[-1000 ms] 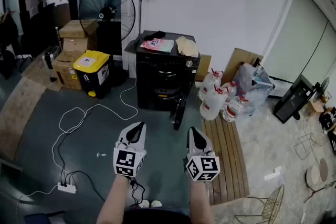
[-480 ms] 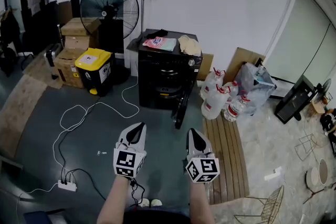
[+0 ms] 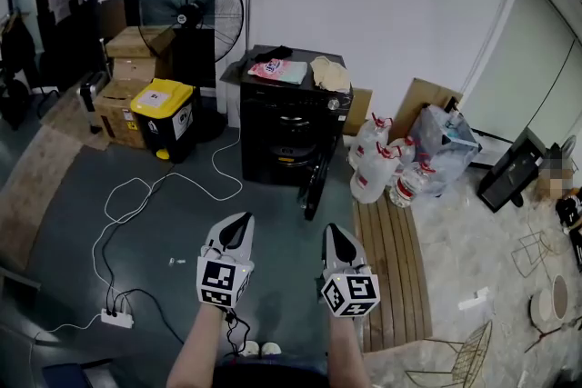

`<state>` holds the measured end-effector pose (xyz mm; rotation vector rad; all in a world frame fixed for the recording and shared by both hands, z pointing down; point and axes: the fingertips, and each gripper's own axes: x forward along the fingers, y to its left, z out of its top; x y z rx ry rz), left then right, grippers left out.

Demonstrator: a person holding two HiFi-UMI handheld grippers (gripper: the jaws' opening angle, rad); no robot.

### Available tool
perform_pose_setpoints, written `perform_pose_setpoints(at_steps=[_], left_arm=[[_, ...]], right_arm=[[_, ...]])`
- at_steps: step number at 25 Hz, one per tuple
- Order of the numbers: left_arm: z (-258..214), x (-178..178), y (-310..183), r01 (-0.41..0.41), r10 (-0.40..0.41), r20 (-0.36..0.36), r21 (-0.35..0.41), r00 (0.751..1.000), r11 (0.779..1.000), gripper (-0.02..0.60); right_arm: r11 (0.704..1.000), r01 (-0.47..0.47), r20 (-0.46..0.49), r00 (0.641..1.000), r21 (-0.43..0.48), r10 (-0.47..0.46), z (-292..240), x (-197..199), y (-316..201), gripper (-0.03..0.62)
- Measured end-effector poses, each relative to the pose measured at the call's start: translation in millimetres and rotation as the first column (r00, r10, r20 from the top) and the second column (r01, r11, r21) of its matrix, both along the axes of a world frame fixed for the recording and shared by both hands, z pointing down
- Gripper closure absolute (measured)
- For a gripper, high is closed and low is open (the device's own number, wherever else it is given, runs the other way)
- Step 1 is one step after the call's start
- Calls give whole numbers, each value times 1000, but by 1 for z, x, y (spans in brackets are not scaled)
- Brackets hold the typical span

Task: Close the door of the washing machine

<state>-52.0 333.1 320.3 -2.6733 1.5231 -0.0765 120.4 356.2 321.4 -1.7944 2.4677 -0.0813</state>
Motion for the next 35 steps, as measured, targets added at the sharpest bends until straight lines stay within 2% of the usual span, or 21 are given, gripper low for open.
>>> perform_pose_setpoints(at_steps=[3,4,6,12,16,28,35], left_arm=[[1,0,-1,1,-1,-1,-3,1000,1000,574],[1,1,-1,0,-1,-2,-3,1000,1000,574],[1,3,-1,0,0,-2,-5,1000,1000,574],[2,1,-8,1,-1,-8,-9,1000,1000,574],[5,-2,-14,3,-3,-10,-14,1000,1000,574],[5,-35,-46,10,-10,-13,9,1000,1000,574],[18,-51,-66,24,-25,-27,-19,999,1000,574]], right_arm=[[1000,14,8,1000,13,-14,-2,-1,-1,575],[1000,21,11,1000,16,-21,-3,-1,-1,525],[999,32,14,999,22,-32,-5,-1,-1,511],[998,55,23,998,29,-56,-6,-3,-9,388],[998,65,31,997,13,-66,0,-6,-15,342],[998,55,37,998,0,-55,10,-26,-49,295],[999,10,51,999,-34,-8,27,-16,-67,293]])
